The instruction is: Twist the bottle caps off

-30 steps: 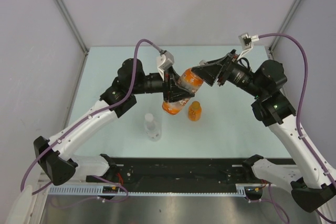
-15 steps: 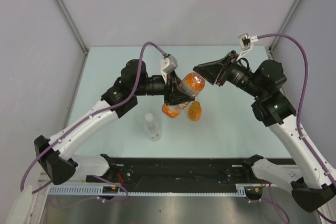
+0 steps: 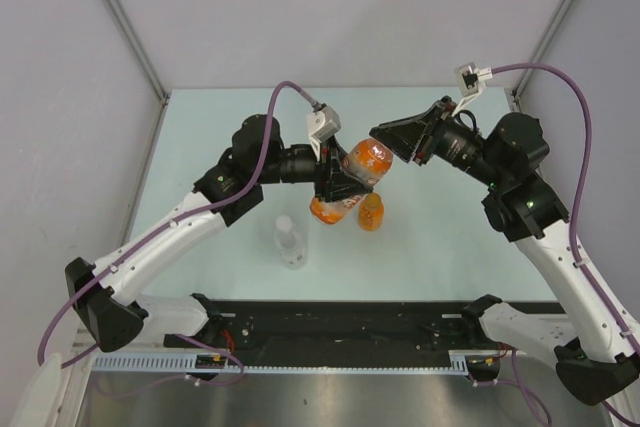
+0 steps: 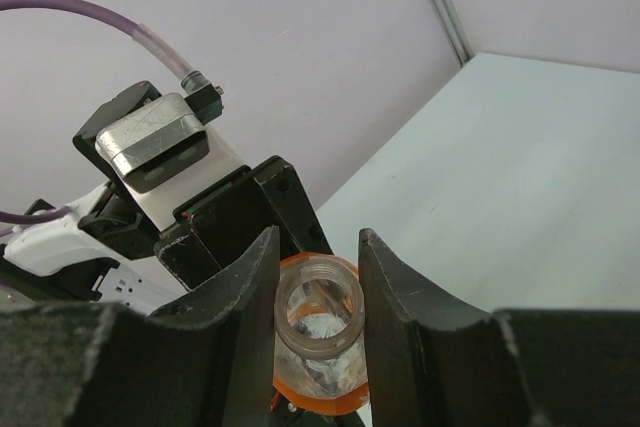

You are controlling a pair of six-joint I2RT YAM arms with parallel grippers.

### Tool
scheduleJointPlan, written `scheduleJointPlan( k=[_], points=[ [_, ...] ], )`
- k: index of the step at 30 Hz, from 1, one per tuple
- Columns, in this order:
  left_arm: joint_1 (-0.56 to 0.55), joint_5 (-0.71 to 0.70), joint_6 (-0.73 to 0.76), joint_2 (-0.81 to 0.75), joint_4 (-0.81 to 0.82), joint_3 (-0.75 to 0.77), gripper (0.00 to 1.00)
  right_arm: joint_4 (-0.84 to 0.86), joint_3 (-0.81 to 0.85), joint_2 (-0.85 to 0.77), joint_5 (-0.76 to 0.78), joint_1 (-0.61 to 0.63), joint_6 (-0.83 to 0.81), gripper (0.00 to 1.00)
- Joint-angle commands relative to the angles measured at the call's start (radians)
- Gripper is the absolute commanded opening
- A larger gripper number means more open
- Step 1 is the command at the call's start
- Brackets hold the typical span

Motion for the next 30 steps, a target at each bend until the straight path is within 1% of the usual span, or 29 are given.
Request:
scheduleJointPlan(
  k=[1, 4, 6, 9, 10, 12, 13, 14, 20, 27, 30],
  points=[
    [0.003, -0.084, 0.024, -0.034, 0.042, 0.039, 0.0, -0.031, 0.044, -0.004, 0.002, -0.001, -0.019, 0.33],
    [0.003, -0.09, 0.029, -0.045, 0.048, 0.031, 0.0, -0.043, 0.044, -0.018, 0.014, 0.0, -0.027, 0.37],
    [0.003, -0.093, 0.031, -0.046, 0.045, 0.031, 0.0, -0.051, 0.046, -0.022, 0.015, -0.004, -0.03, 0.37],
    [0.003, -0.107, 0.031, -0.053, 0.047, 0.027, 0.0, -0.06, 0.047, -0.029, 0.005, -0.015, -0.029, 0.45],
    [0.003, -0.112, 0.031, -0.056, 0.048, 0.024, 0.0, -0.062, 0.047, -0.029, 0.005, -0.018, -0.027, 0.54],
    [0.003, -0.117, 0.032, -0.059, 0.055, 0.021, 0.0, -0.071, 0.047, -0.033, 0.003, -0.021, -0.027, 0.58],
    [0.003, -0.118, 0.032, -0.062, 0.056, 0.021, 0.0, -0.074, 0.046, -0.036, 0.003, -0.023, -0.027, 0.62],
    [0.005, -0.118, 0.032, -0.062, 0.059, 0.019, 0.0, -0.077, 0.047, -0.035, 0.002, -0.024, -0.026, 0.64],
    [0.003, -0.083, 0.02, -0.054, 0.064, 0.018, 0.0, -0.065, 0.047, -0.036, -0.014, -0.031, -0.021, 0.61],
    [0.003, 0.005, 0.014, -0.045, 0.061, 0.015, 0.0, -0.017, 0.047, -0.019, -0.034, -0.034, -0.004, 0.58],
    [0.003, 0.031, 0.015, -0.046, 0.056, 0.011, 0.0, -0.001, 0.047, -0.007, -0.047, -0.034, 0.008, 0.54]
  ],
)
